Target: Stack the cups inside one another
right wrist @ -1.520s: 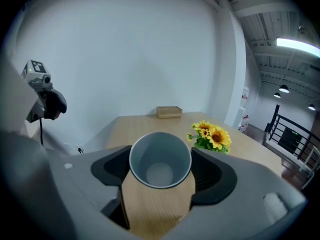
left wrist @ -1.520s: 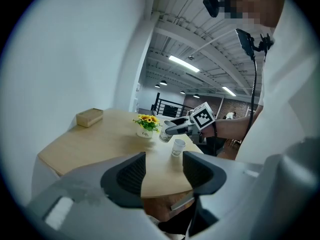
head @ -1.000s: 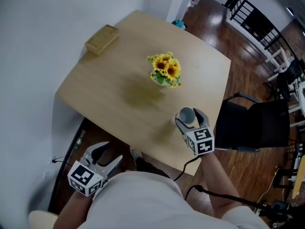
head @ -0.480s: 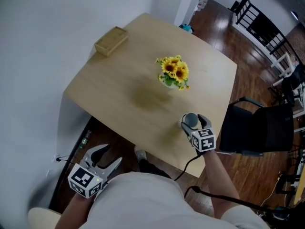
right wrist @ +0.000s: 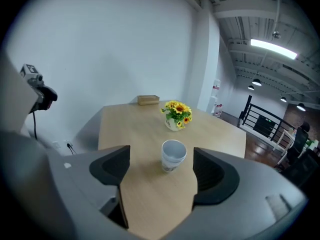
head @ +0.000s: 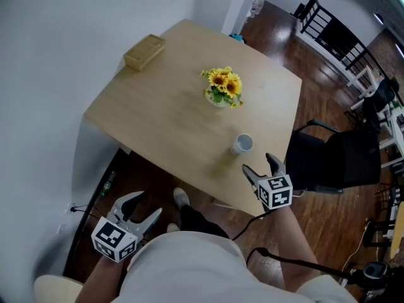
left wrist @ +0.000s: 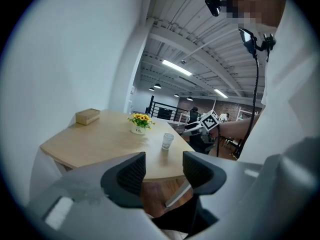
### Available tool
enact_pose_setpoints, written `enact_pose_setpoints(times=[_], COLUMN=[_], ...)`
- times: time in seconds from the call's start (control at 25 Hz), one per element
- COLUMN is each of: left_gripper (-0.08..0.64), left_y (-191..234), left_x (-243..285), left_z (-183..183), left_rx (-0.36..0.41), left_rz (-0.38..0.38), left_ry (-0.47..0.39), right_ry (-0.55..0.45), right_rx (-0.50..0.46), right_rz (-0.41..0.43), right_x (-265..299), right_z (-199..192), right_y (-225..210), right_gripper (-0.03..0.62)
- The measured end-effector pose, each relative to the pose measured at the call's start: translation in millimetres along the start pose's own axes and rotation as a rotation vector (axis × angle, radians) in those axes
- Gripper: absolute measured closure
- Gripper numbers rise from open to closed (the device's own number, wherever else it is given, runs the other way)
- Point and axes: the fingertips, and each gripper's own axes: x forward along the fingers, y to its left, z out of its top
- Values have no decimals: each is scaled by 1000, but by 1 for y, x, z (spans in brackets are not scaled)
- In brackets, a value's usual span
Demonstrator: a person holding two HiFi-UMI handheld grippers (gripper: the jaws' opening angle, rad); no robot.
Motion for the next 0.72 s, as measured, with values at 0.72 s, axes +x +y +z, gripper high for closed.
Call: enact_pose_setpoints(times=[0.72], left_gripper=[318], left_y=[-110], left_x=[1], left_z=[-79], left_rx=[-16], left_rz=[-104], left_ry=[17], right_ry=[51], right_rx=[-81], right_rz=[59], right_x=[-188], right_z=[-106], right_y=[100], right_gripper=[190])
